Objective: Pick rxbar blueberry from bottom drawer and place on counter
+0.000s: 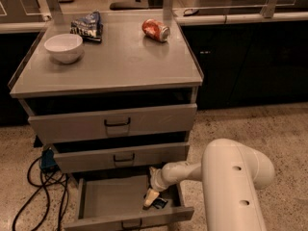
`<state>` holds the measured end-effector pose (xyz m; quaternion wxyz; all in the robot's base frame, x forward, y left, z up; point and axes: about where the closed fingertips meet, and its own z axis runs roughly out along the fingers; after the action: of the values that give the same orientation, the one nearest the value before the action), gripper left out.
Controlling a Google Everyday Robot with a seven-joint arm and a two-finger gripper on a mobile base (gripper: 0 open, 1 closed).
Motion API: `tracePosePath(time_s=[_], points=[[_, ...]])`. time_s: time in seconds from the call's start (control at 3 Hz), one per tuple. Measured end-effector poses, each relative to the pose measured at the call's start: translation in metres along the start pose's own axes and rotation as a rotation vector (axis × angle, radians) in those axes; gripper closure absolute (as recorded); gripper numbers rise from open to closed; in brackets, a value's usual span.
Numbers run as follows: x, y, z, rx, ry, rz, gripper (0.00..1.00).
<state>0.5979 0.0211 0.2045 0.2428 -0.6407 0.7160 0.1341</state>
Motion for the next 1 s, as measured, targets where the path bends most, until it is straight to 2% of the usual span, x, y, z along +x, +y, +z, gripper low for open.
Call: tracePosePath(time_s=[0.33,0.67,1.0], points=[[0.037,0.008,0.028,0.031,0.003,0.061,0.0],[0.073,0.007,0.061,0.116,-0.007,0.113,0.0],[0.074,0.007,0.061,0.116,-0.006,0.113,0.0]])
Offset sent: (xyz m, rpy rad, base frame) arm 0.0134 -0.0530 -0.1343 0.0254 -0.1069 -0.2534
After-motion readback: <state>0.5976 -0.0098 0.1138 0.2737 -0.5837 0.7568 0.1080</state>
